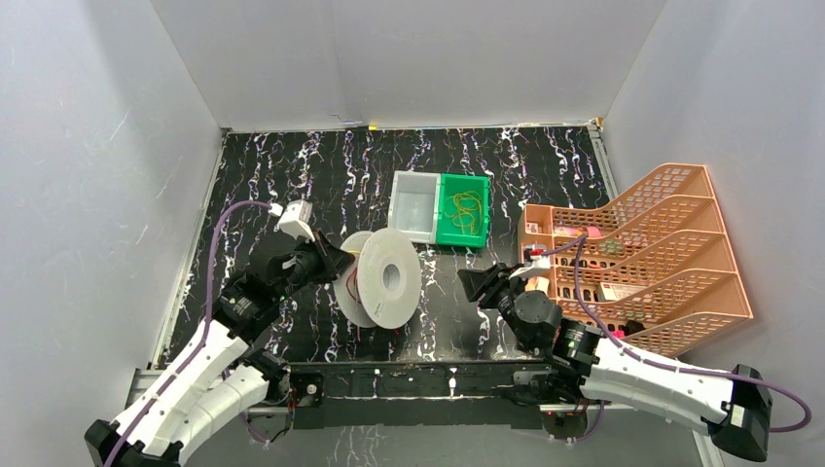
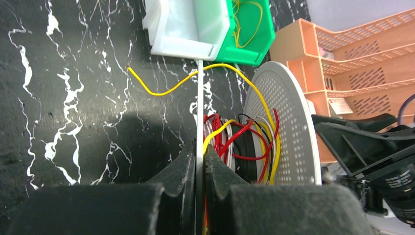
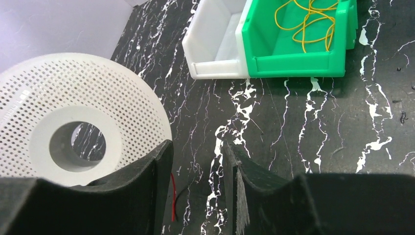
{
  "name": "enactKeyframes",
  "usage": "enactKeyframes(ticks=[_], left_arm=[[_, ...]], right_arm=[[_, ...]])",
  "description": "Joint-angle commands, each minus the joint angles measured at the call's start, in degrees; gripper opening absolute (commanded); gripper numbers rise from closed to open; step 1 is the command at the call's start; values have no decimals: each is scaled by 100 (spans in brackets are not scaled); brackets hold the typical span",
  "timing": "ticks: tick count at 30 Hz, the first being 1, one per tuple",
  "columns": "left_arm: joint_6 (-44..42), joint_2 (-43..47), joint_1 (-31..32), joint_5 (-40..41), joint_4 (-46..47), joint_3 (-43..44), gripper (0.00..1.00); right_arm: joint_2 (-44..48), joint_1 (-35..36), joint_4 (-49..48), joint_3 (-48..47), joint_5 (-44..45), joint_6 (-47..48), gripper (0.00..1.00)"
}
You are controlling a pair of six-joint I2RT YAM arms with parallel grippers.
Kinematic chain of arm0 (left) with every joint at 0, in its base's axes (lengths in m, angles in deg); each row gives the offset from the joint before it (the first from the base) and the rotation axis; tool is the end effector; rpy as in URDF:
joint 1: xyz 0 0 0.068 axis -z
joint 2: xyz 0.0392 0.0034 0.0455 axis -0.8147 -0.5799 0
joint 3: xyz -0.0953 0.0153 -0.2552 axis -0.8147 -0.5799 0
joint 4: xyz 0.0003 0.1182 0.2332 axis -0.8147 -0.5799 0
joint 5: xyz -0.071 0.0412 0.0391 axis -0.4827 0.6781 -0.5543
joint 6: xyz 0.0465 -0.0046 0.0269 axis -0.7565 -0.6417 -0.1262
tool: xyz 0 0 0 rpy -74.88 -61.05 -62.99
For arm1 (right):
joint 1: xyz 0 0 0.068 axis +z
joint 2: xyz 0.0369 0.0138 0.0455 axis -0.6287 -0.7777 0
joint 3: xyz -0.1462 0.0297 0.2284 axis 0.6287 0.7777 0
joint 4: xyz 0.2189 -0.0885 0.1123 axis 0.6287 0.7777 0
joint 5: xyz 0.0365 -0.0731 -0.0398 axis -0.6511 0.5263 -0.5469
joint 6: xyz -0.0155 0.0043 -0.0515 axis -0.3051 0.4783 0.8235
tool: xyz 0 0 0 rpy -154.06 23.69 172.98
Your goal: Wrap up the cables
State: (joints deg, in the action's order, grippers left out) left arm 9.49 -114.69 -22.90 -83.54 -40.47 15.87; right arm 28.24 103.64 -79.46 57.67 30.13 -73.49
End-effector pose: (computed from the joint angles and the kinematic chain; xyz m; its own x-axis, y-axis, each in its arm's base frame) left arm 0.1415 -0.0889 0.3114 -0.5204 -0.3924 -0.7584 0.3030 0.7455 -0.5936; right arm 0.0840 0.1235 0.2269 -0.3223 0.5536 -0.7679 -0.2609 0.7278 0.6342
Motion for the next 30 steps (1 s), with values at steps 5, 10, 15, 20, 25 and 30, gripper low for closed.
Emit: enactKeyframes(ticks=[5, 10, 15, 20, 25, 30], left_arm=[[64, -215, -332, -586, 504, -284, 0], [257, -535, -742, -1011, 587, -457, 0], [478, -821, -1128, -1365, 617, -625, 0], [627, -1001, -1498, -1563, 649, -889, 0], [806, -1102, -1696, -1641, 829, -1235, 6], [849, -1140, -1757, -1459, 999, -1610, 14]], right_arm=[[18, 39, -147, -280, 28, 64, 50], [81, 40, -132, -247, 38, 65, 50], [79, 38, -163, -213, 35, 85, 51], [61, 32, -243, -174, 3, 118, 52], [6, 38, -319, -120, -24, 102, 53], [-76, 37, -418, -78, -56, 92, 54]])
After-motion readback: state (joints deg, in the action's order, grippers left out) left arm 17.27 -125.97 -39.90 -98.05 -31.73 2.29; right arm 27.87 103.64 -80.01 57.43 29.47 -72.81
